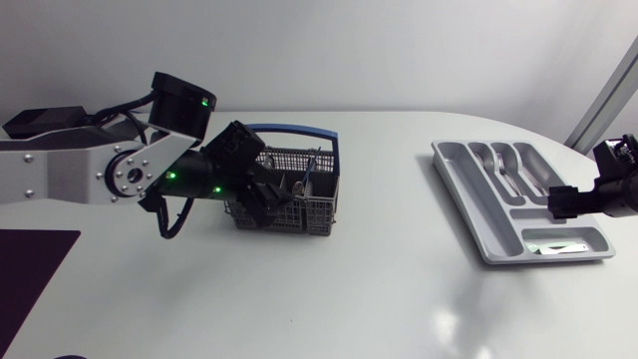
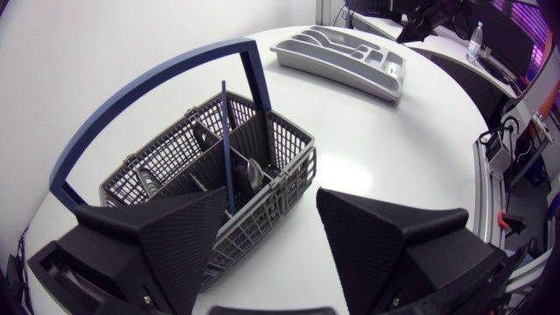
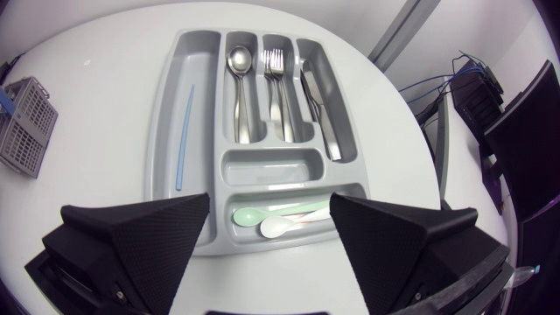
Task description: Unload the cutlery basket into the drawer organizer.
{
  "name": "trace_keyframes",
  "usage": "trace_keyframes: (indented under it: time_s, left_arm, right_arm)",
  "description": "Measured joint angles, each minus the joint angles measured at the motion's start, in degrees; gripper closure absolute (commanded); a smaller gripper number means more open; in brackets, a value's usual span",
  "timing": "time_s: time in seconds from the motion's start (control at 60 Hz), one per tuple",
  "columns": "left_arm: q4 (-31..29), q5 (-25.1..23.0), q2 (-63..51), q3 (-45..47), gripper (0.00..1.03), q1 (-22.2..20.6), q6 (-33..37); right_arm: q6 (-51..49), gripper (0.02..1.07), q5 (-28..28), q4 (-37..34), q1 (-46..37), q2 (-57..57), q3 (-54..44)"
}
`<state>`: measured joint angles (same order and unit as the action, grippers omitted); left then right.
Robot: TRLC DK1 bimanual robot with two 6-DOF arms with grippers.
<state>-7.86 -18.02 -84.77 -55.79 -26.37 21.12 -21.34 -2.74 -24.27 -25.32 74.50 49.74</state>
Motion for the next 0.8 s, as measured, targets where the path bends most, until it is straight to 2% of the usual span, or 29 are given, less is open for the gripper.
trace_keyframes:
  time_s: [0.1,0.233,0.55,0.617,0.75,0.8]
  left_arm:
    - [0.0,-1.6,-2.7,-3.0,0.39,0.1,-2.4]
    - [-0.1,-2.3,-4.9,-5.5,0.41,0.0,-4.6]
    - [-3.5,-2.5,-9.8,-10.0,0.44,0.9,-4.9]
    - [-4.1,-2.5,-10.4,-10.6,0.48,1.1,-4.9]
    - [-4.3,-2.5,-11.5,-11.1,0.49,1.1,-4.9]
    - [-4.4,-2.5,-11.8,-11.2,0.54,1.1,-4.9]
  right_arm:
    - [0.6,0.07,-2.1,-0.2,0.1,-0.6,0.0]
    - [1.4,0.07,-4.1,-0.2,0.1,-0.6,-0.1]
    - [1.7,0.07,-7.8,0.8,0.0,-0.6,-1.2]
    - [1.7,0.07,-8.3,1.3,0.0,-0.6,-1.2]
    - [1.7,0.07,-9.1,2.2,-0.3,-0.6,-1.9]
    - [1.7,0.07,-9.1,2.2,-0.3,-0.6,-2.3]
